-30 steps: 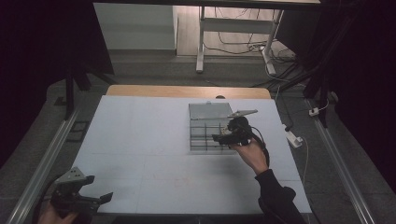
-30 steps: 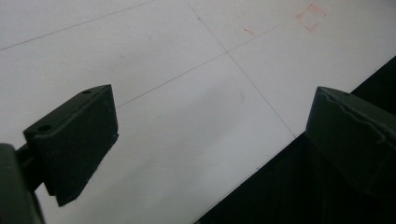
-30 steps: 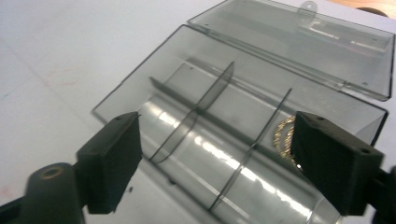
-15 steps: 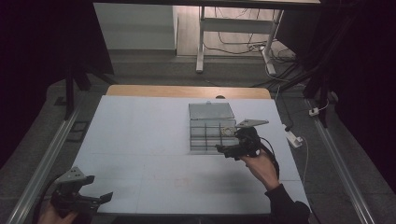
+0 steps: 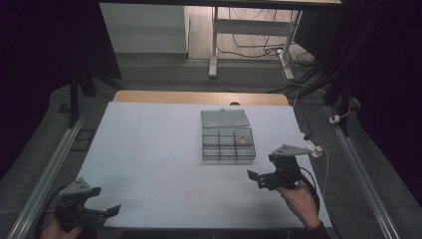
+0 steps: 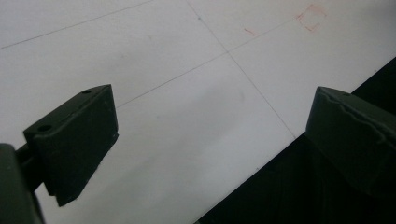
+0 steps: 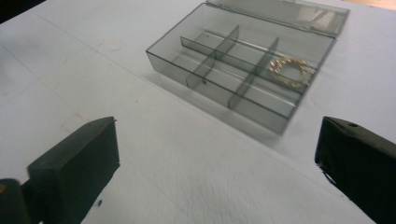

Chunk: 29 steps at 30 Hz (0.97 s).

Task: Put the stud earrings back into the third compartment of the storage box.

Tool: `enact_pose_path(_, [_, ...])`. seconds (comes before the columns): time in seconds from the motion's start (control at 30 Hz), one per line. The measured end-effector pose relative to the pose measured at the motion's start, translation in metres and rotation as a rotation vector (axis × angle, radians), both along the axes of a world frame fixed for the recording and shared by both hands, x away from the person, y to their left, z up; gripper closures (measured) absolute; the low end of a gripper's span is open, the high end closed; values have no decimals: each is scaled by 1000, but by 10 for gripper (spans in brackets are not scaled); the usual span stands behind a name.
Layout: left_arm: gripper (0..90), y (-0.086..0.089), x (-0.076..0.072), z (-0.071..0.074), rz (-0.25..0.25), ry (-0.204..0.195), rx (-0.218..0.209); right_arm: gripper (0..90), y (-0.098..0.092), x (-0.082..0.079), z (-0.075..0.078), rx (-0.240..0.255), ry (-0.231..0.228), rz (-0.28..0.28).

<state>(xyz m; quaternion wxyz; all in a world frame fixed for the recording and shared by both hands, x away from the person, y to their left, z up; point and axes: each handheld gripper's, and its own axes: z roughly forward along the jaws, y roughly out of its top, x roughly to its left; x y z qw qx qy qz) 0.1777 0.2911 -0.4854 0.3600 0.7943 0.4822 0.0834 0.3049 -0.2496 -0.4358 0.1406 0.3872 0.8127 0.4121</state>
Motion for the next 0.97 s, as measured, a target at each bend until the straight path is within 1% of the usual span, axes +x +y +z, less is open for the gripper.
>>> enact_pose_path(0.27, [23,1,0,0,4,1,-4,0,-25,-30,-2,-9,-20,-68])
enact_pose_path(0.33, [23,1,0,0,5,1,-5,0,-31,-37,-4,-24,-19,-89])
enact_pose_path(0.4, [22,1,0,0,5,2,-5,0,-36,-43,-7,-24,-9,-106])
enact_pose_path(0.47, [22,1,0,0,6,3,-7,0,-40,-48,-10,-35,-1,-122])
enact_pose_path(0.6, [20,2,0,0,11,5,-12,0,-47,-56,-15,-43,30,-131])
enact_pose_path(0.7, [19,3,0,0,13,6,-12,0,-49,-62,-18,-53,45,-134])
enact_pose_path(0.77, [19,3,0,0,15,7,-11,0,-50,-66,-20,-63,63,-132])
enact_pose_path(0.8, [18,2,0,0,15,6,-12,0,-50,-67,-20,-75,71,-127])
enact_pose_path(0.87, [18,2,0,0,16,7,-9,0,-50,-69,-20,-75,66,-132])
enact_pose_path(0.93, [18,2,0,0,16,5,-13,0,-50,-69,-21,-79,79,-131])
enact_pose_path(0.97, [17,2,1,0,17,5,-14,0,-51,-69,-21,-79,75,-133])
